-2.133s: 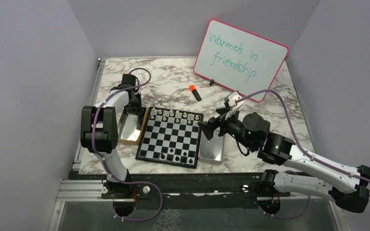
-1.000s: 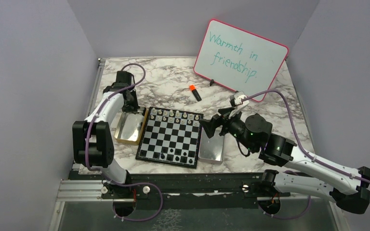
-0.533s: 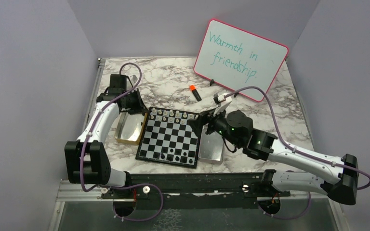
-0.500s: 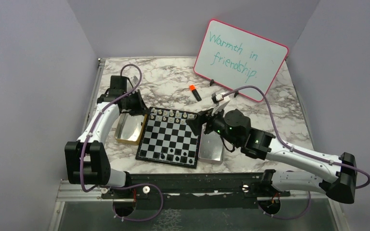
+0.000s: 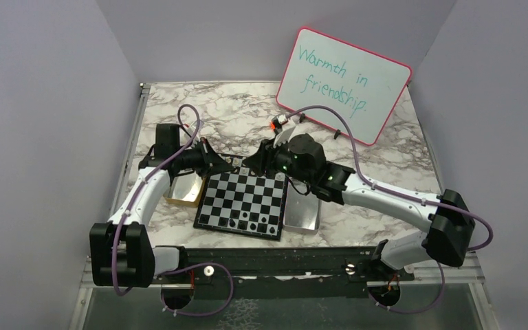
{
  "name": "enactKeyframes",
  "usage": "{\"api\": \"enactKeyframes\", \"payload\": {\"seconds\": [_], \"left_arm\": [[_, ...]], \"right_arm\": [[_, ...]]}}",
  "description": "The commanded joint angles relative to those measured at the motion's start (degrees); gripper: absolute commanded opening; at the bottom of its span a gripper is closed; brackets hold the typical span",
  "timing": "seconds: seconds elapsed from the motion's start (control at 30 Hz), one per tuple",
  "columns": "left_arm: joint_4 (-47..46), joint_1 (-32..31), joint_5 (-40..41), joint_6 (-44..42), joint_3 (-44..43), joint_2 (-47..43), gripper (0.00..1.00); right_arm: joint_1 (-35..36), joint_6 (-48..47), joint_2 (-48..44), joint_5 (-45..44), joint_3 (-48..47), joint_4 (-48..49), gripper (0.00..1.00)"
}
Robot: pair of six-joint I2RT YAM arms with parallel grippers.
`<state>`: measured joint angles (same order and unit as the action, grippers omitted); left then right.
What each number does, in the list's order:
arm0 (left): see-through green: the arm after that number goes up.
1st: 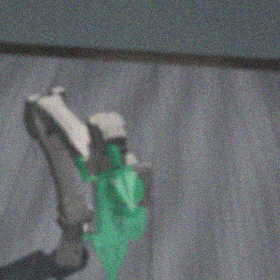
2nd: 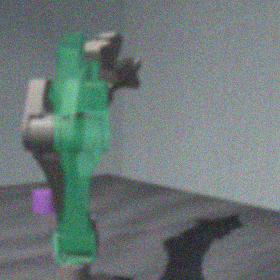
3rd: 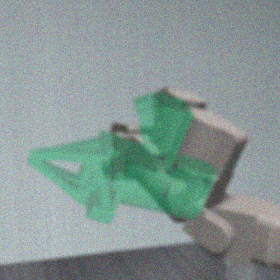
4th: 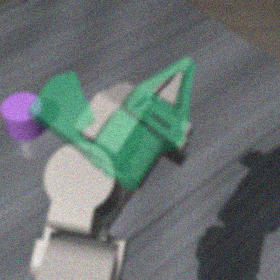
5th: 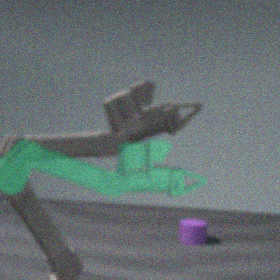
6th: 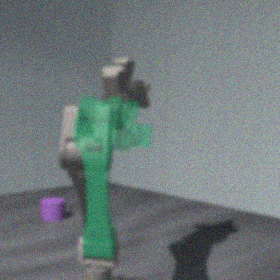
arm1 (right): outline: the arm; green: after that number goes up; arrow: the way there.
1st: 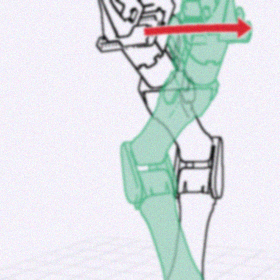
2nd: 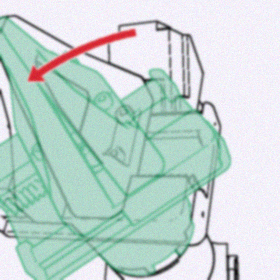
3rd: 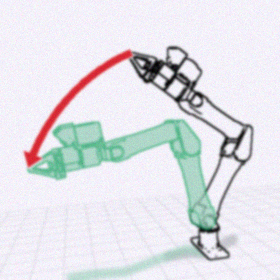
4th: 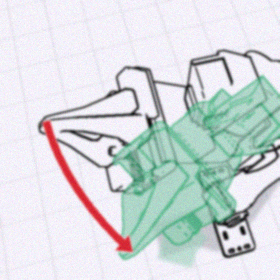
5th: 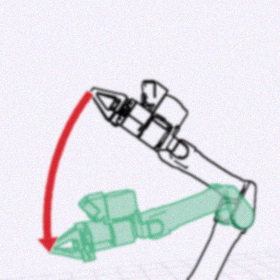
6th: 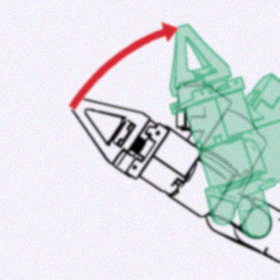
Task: Set up the chess pieces on the board
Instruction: Place the chess piece on the chessboard.
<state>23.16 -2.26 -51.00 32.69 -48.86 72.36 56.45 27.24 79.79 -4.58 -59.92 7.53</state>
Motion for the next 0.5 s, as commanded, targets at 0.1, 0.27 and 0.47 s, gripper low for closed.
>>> {"api": "enactKeyframes", "payload": {"seconds": [0.1, 0.27, 0.47], "left_arm": [[-9.33, 0.16, -8.54, 8.78, 2.55, -4.13, 0.0], [-10.21, 0.09, -9.01, 9.8, 2.47, -4.92, 0.0], [-11.68, -0.13, -9.62, 11.03, 2.58, -4.77, 0.0]], "right_arm": [[-3.13, 6.26, 4.63, 9.03, -2.61, 4.51, 0.39], [-5.06, 8.84, 6.09, 13.28, -1.5, 7.65, 0.36], [-5.12, 9.35, 8.1, 16.47, -2.42, 8.73, 0.37]]}}
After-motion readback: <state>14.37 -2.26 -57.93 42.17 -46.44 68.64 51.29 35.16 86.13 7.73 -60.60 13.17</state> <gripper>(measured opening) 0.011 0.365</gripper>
